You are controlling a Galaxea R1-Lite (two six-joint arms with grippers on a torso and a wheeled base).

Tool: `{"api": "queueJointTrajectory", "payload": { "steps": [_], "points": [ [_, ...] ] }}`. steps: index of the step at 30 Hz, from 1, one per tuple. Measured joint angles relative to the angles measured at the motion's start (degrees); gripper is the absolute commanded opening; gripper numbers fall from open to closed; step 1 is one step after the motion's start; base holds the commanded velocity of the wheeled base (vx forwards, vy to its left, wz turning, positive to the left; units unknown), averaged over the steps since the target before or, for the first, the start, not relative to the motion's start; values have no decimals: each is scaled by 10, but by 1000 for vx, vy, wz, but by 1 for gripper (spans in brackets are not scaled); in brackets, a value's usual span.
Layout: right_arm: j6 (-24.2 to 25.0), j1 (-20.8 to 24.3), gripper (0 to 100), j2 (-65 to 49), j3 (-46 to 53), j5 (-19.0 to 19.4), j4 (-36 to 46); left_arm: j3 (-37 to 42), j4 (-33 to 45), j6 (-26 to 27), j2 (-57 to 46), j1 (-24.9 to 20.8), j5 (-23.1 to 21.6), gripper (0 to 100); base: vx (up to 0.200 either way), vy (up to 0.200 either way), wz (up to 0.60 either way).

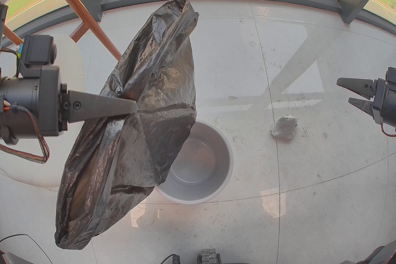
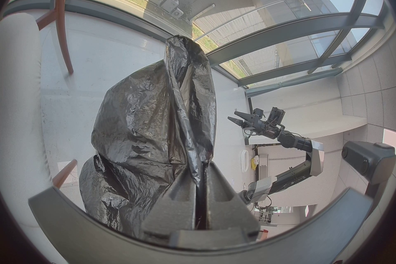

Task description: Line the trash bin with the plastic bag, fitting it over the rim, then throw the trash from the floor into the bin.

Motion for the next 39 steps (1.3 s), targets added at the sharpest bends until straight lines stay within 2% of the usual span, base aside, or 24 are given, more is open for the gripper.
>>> {"api": "queueJointTrajectory", "payload": {
  "steps": [8, 16, 26, 30, 34, 39],
  "points": [
    [0, 0, 100, 0, 1, 0, 0, 11, -3, 39, 18, -3, -2, 0, 0, 0, 0],
    [0, 0, 100, 2, 3, 0, 0, 3, -10, 48, 46, -35, -7, 0, 0, 0, 0],
    [4, 12, 100, 5, 5, 0, 0, 15, -10, 164, 85, -40, 7, 0, 0, 0, 0],
    [16, 46, 100, 10, 9, -3, 0, 19, -10, 176, 100, -45, 32, 0, 0, 0, 0],
    [24, 90, 100, 18, 16, -5, 0, 20, -10, 187, 115, -58, 76, 0, 0, 0, 0],
    [47, 136, 100, 36, 20, -7, -1, 28, -10, 200, 134, -85, 163, 0, 0, 0, 0]
  ]
}}
